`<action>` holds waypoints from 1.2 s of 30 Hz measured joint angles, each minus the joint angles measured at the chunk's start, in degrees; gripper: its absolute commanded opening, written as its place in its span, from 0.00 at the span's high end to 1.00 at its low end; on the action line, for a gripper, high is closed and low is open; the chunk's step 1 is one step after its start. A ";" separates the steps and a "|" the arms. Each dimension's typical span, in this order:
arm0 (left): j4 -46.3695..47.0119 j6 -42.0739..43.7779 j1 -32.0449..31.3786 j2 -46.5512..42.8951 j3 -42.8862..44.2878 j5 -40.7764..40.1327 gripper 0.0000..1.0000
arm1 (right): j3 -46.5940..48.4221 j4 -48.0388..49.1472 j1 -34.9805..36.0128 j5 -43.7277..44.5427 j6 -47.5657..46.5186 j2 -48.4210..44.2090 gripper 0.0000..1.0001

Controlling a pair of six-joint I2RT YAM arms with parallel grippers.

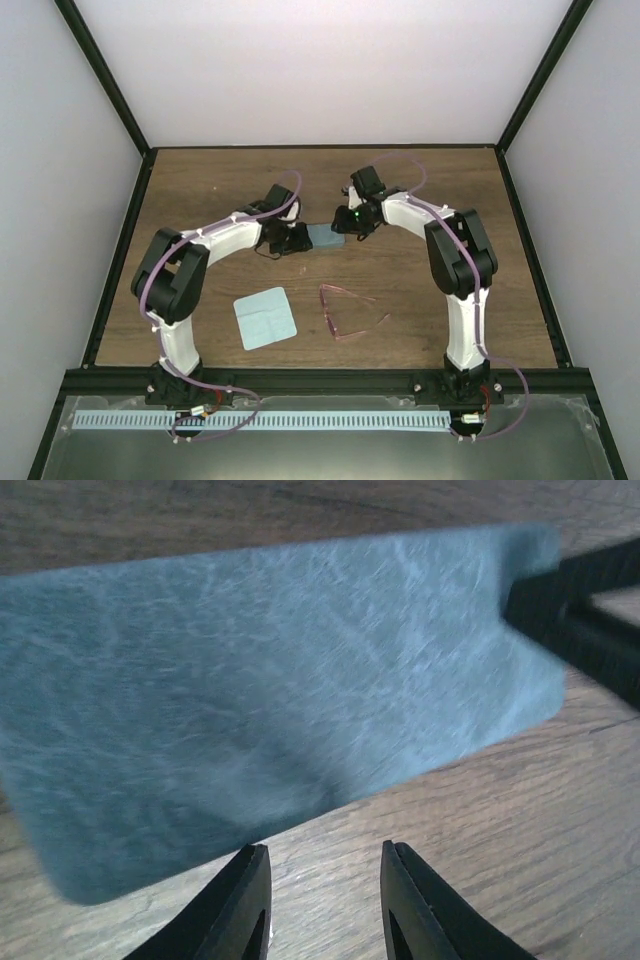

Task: Organize the sunglasses
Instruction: Adjust the sunglasses case at the center of the board.

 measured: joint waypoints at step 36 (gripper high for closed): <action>-2.75 -1.95 8.48 -17.75 -10.23 -8.96 0.13 | -2.21 2.32 7.32 -7.72 -15.08 -3.43 0.00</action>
